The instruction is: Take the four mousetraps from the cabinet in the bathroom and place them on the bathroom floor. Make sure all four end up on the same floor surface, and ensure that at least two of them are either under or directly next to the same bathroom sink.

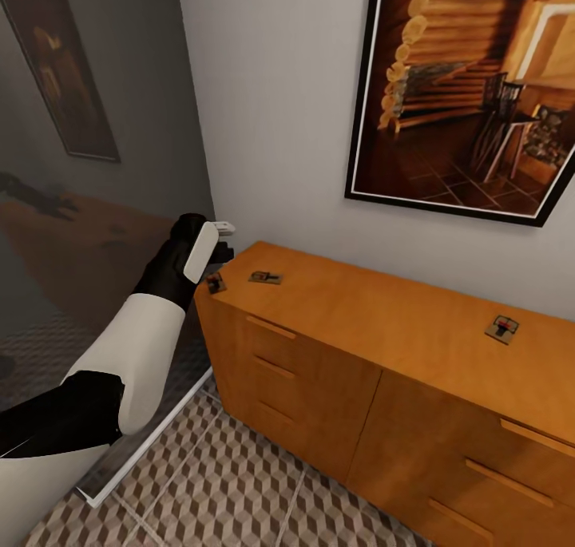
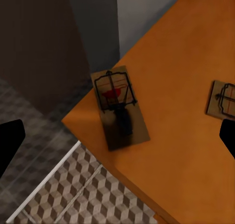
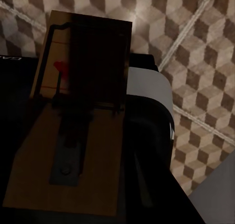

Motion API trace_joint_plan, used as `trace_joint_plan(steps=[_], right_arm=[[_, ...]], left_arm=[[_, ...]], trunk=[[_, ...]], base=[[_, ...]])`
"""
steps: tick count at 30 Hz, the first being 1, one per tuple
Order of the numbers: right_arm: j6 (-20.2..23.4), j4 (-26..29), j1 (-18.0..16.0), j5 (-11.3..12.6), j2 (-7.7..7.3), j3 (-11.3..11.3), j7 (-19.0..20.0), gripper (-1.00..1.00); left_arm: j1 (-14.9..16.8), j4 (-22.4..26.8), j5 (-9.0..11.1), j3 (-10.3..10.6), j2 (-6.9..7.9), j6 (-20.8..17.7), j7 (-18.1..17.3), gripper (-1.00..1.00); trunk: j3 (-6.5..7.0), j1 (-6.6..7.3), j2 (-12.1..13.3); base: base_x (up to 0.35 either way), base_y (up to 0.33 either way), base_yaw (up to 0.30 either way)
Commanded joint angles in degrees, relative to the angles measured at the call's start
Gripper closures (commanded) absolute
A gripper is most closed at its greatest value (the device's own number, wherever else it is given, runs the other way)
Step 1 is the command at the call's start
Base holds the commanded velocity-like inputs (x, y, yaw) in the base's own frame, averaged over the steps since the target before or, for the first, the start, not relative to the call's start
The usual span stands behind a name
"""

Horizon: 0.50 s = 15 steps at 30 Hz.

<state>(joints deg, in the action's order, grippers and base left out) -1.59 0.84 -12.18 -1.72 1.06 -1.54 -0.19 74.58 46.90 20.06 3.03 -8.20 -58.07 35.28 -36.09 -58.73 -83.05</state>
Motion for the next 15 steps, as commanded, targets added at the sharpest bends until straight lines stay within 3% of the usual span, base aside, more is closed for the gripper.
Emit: trace_joint_plan(steps=[1, 15], right_arm=[[-0.17, -0.05, -0.03, 0.05, 0.00, -0.13, 0.13, 1.00], [-0.17, -0.05, -0.03, 0.05, 0.02, -0.13, 0.13, 1.00]], left_arm=[[0.04, 0.03, 0.59, 0.13, 0.02, -0.11, 0.58, -1.00], [0.04, 0.03, 0.63, 0.13, 0.02, -0.11, 0.58, -1.00]], trunk=[[-0.14, 0.00, -0.03], [-1.39, 0.00, -0.03]], base=[[0.000, 0.000, 0.000], [0.000, 0.000, 0.000]])
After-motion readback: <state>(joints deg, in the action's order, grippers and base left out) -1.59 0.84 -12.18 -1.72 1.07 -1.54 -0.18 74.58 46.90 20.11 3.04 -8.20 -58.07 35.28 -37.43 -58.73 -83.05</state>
